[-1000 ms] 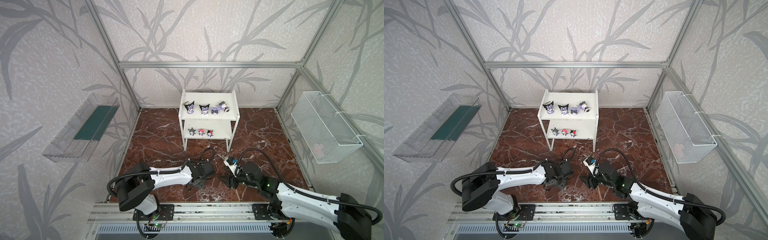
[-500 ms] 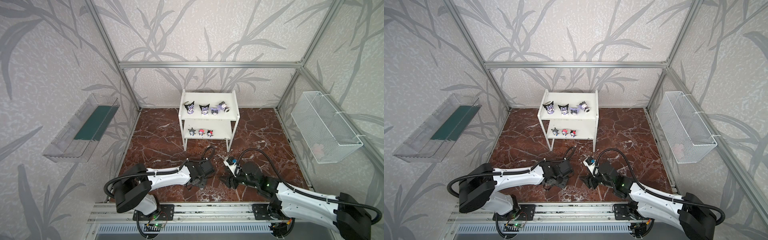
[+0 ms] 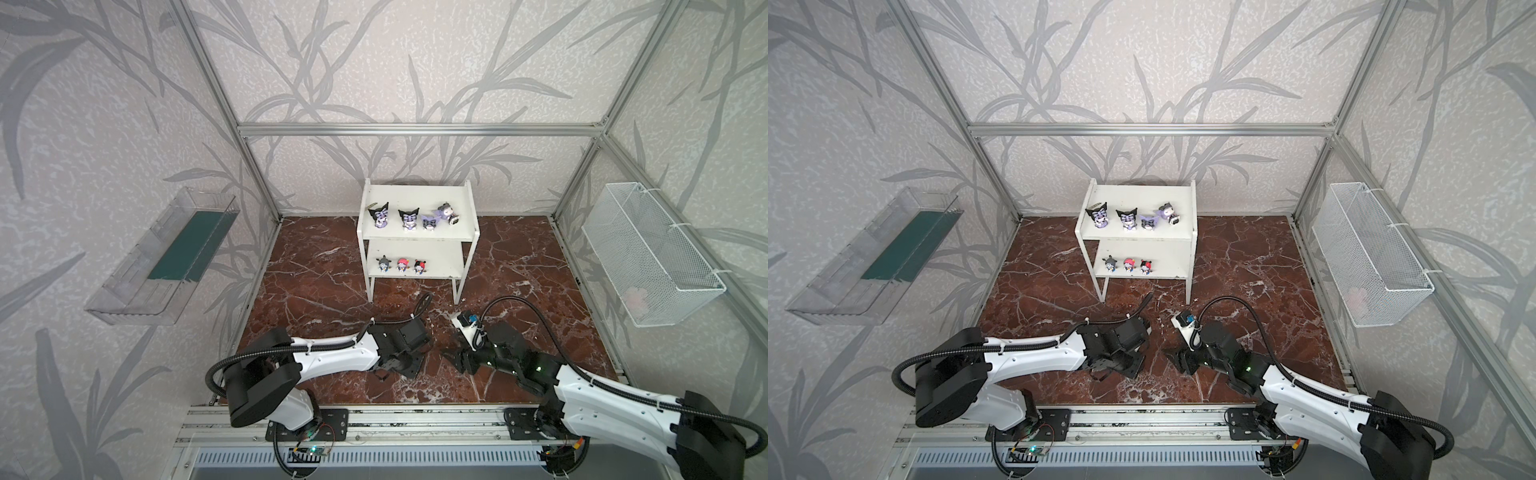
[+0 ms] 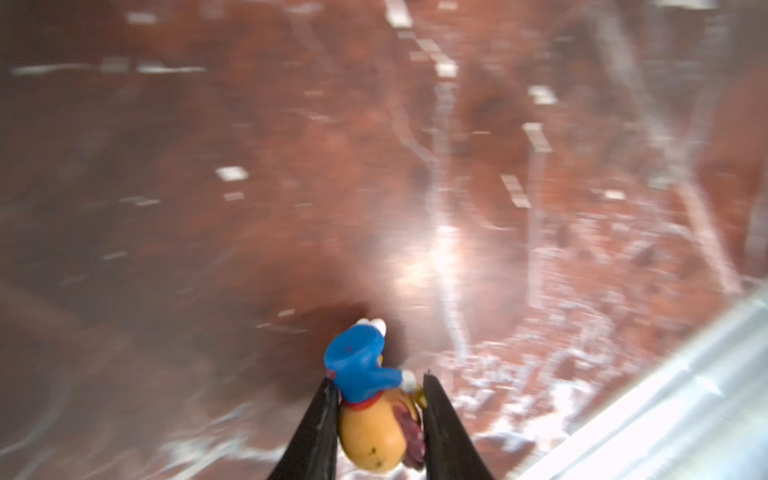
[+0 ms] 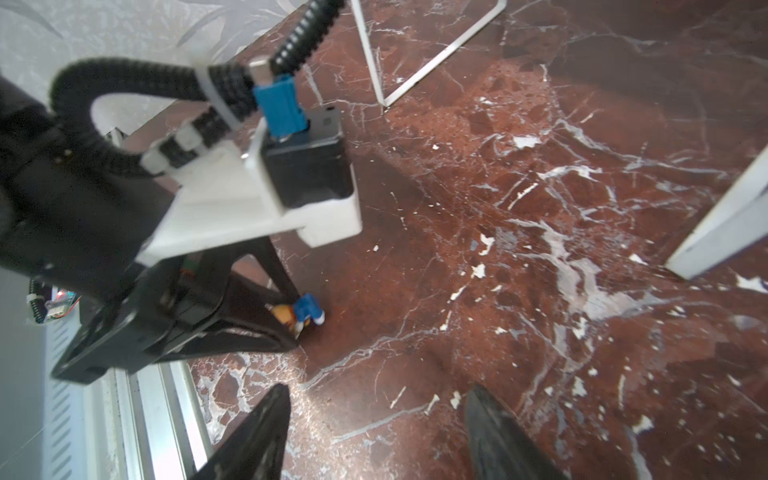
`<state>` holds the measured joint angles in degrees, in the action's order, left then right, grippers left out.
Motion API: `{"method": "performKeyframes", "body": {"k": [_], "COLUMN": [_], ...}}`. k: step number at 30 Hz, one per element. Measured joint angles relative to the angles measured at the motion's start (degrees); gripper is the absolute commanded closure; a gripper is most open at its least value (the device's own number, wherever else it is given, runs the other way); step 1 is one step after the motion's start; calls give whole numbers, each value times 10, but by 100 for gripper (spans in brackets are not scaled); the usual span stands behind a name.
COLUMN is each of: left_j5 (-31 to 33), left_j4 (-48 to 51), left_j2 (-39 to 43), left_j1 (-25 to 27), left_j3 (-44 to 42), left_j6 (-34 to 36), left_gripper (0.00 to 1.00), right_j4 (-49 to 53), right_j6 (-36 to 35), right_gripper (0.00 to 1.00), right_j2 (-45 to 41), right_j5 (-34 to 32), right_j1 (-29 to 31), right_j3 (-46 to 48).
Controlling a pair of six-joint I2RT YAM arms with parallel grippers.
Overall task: Place and organize the plastic toys onto the shelf
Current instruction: 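Lift the lion Doraemon with the left gripper while the right gripper reaches toward it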
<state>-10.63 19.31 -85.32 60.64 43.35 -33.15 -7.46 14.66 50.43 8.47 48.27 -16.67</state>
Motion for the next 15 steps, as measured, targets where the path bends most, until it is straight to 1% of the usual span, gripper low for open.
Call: {"method": "performKeyframes", "body": {"k": [1,3,5,7,12,13,15], "left_j5": [-24,-90,-136,-165,-175,-172,-161], "left_j4": [-21,-95,-162,-209,-219,-215,-208], "left_j2": [-4,-18,-37,-57,-85,-84,-76], "left_j1": [0,0,0,-2,-13,-16,-22], "left_j3": [0,-4,-10,-12,-14,-17,-27], "left_j6": [0,-8,-23,-34,-40,-40,-39], "left_gripper": [75,75,75,75,78,77,72], "right_j4": [8,26,42,54,82,87,99], "right_j6": [3,9,17,25,33,33,33], "right_gripper": [33,33,33,33,33,33,33], "right_j2": [-8,-24,-40,-58,-83,-84,-87], "right_j5": [-2,-8,-10,-11,-15,-15,-15], "right_j1": [-7,-24,-41,-53,-60,-60,-60], "right_j3": [0,0,0,0,0,0,0]}}
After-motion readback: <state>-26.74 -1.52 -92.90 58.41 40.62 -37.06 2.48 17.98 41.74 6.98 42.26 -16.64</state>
